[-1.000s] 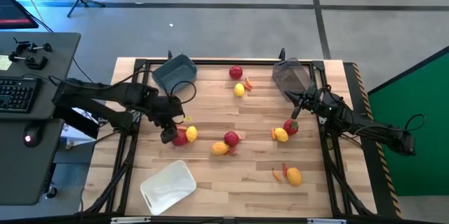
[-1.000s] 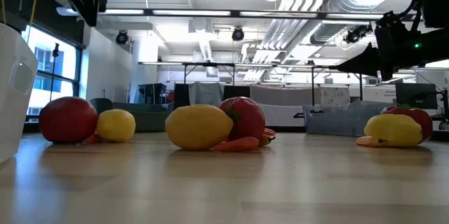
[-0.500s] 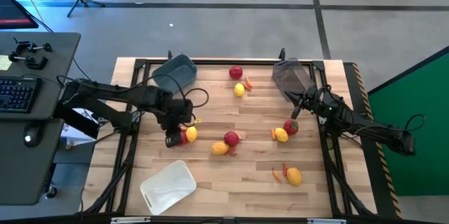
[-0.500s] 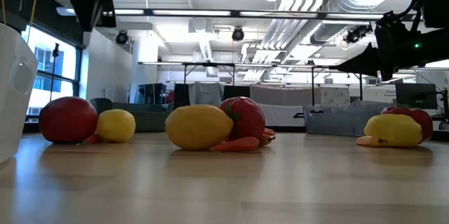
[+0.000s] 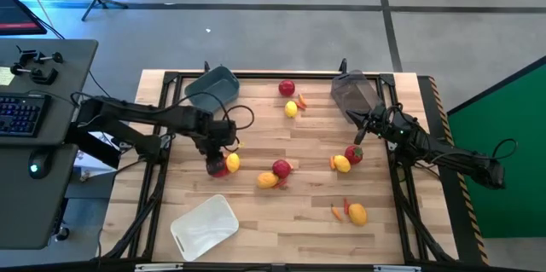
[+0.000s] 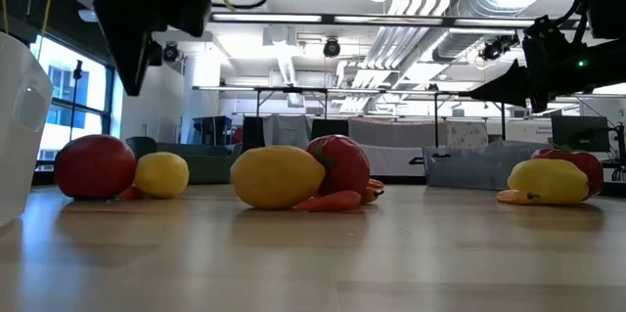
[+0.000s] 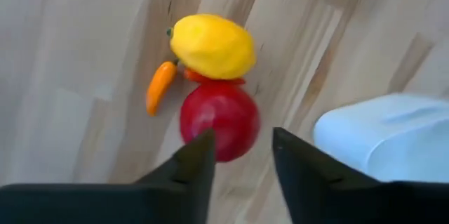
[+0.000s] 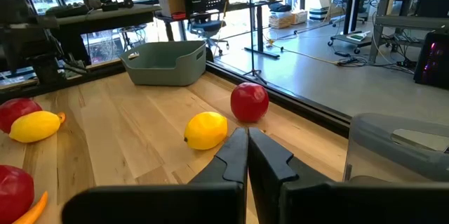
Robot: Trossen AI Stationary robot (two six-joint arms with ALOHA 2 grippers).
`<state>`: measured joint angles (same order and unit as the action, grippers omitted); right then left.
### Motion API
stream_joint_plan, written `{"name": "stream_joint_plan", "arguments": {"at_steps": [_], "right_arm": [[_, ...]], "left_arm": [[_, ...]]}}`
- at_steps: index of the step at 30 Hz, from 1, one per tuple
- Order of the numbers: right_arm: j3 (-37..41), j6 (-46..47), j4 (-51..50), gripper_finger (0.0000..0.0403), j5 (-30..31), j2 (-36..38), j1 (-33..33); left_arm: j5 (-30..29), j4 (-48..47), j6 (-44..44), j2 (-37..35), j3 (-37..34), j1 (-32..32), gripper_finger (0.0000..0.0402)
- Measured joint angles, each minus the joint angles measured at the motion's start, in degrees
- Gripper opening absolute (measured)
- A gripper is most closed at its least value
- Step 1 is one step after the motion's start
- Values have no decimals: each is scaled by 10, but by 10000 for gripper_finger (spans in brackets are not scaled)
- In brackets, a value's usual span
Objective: Sort produce into baskets
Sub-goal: Put the yellow lemon into the blue bin
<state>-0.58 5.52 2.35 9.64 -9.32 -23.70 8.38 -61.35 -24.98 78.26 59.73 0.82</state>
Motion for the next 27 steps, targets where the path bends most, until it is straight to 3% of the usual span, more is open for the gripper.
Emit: {"name": "stream_joint_plan", "arguments": {"at_steps": [6,10,27], "right_arm": [[0,0,0,0,0,0,0],[0,0,0,0,0,0,0],[0,0,0,0,0,0,0]], "left_arm": [[30,48,-126,51,-1,-31,245],[66,51,-186,99,-1,-57,286],[95,111,-248,176,-1,-98,294]]}}
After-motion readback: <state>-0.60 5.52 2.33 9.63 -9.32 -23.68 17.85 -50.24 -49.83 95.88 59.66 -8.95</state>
